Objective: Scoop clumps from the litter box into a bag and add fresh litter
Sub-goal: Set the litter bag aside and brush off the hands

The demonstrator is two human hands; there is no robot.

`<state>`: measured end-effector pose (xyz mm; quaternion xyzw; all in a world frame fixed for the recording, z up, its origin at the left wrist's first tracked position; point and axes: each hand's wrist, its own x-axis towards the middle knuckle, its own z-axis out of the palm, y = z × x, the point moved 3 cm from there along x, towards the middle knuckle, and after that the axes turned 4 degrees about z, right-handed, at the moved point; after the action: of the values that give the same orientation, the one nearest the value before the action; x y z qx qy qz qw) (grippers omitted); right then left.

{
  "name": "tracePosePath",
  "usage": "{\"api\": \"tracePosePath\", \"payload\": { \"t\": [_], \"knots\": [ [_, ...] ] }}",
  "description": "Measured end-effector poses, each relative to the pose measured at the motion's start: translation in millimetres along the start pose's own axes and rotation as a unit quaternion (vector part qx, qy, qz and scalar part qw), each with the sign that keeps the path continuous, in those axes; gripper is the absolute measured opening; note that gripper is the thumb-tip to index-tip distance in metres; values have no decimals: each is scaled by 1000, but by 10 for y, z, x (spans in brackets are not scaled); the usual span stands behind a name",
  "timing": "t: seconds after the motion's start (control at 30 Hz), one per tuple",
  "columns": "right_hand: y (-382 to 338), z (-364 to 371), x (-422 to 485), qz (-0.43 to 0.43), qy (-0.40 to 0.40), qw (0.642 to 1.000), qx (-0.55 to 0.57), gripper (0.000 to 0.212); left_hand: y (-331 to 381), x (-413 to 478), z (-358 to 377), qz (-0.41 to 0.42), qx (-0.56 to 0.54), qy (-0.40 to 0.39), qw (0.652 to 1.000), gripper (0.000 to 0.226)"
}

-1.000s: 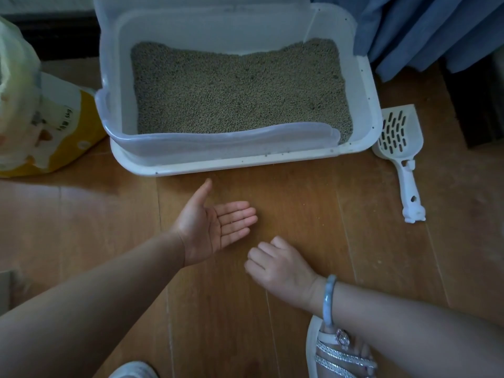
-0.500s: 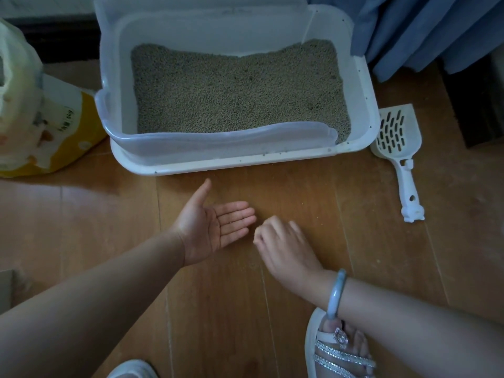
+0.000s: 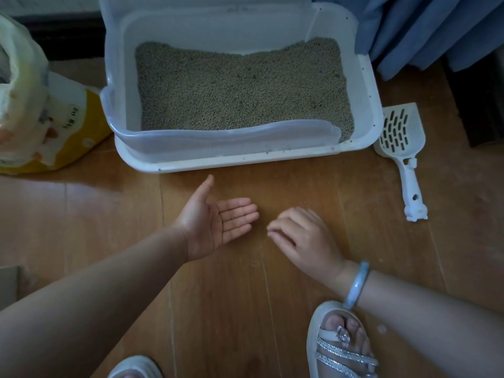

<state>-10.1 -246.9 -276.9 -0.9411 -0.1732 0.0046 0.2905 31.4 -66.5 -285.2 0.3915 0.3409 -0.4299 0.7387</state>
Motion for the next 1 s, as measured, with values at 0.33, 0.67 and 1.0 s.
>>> {"api": "tracePosePath", "payload": {
  "t": [0.33,0.67,1.0],
  "knots": [
    [-22,350,-293,-88,-82,990,-71,12,0,-5,24,1,3,5,1000,79],
    [-169,469,-226,-155,-45,979,-122,18,-13,0,8,-6,2,1,1000,80],
    [-197,544,-179,-165,-73,965,-189,15,-29,9,-3,-7,4,3,1000,79]
  ]
}}
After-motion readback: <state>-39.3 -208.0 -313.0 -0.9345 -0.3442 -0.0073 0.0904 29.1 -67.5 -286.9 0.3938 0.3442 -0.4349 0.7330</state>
